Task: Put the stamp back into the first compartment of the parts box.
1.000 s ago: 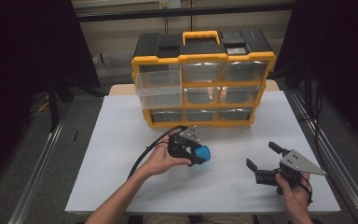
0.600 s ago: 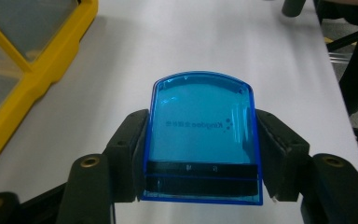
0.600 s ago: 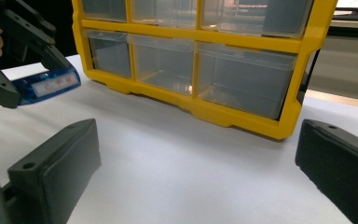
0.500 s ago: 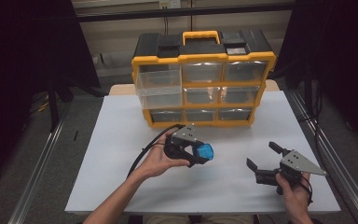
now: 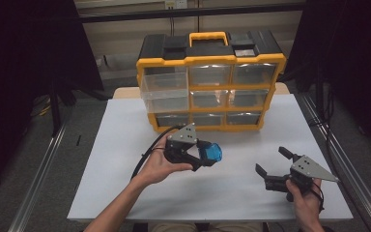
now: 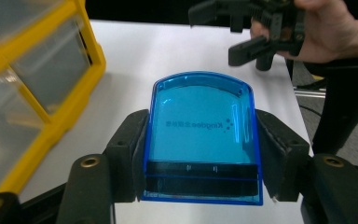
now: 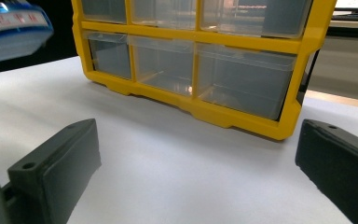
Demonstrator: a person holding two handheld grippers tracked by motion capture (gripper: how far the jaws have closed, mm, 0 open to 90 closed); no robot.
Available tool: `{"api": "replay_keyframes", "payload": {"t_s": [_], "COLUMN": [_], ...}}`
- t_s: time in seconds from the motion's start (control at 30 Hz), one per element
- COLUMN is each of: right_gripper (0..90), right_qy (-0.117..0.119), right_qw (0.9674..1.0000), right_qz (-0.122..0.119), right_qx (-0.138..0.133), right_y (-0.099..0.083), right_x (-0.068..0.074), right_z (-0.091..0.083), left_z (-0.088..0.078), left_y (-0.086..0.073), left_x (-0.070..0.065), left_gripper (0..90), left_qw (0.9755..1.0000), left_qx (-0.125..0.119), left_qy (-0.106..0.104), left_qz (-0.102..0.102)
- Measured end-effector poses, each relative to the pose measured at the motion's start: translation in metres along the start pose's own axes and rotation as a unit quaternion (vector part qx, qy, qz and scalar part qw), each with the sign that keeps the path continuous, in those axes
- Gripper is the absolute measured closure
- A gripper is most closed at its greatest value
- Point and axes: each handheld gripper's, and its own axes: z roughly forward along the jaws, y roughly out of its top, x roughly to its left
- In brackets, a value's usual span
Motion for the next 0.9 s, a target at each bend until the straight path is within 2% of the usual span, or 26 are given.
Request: {"api": "replay_keyframes", "payload": {"t_s": [0.07, 0.2, 0.47, 0.6, 0.63, 0.73, 0.83, 0.9], "right_gripper": [0.0, 0.0, 0.0, 0.0, 0.0, 0.0, 0.0, 0.0], "right_qy": [-0.001, -0.002, -0.001, -0.001, -0.001, -0.002, -0.002, -0.002], "right_qw": [1.0000, 1.0000, 1.0000, 1.0000, 1.0000, 1.0000, 1.0000, 1.0000], "right_qz": [-0.002, 0.000, -0.001, -0.001, -0.001, 0.000, 0.000, 0.000], "right_qx": [-0.002, -0.002, -0.002, -0.003, -0.003, -0.002, -0.002, -0.003], "right_y": [0.000, 0.000, 0.000, 0.000, 0.000, 0.000, 0.000, 0.000], "right_x": [0.000, 0.000, 0.000, 0.000, 0.000, 0.000, 0.000, 0.000], "right_z": [0.000, 0.000, 0.000, 0.000, 0.000, 0.000, 0.000, 0.000], "left_z": [-0.002, -0.010, -0.020, -0.026, -0.027, -0.033, -0.038, -0.042], "left_y": [0.001, 0.005, 0.012, 0.016, 0.016, 0.020, 0.022, 0.022], "left_x": [-0.001, -0.003, -0.006, -0.008, -0.008, -0.008, -0.009, -0.008], "left_gripper": [41.3, 41.3, 41.3, 41.3, 41.3, 41.3, 41.3, 41.3], "left_qw": [1.0000, 0.9995, 0.9986, 0.9981, 0.9976, 0.9971, 0.9965, 0.9961], "left_qx": [-0.004, -0.030, -0.052, -0.057, -0.067, -0.074, -0.079, -0.085], "left_qy": [0.000, 0.004, 0.009, 0.019, 0.015, 0.013, 0.023, 0.021], "left_qz": [-0.002, 0.002, 0.004, 0.010, 0.008, 0.007, 0.012, 0.010]}}
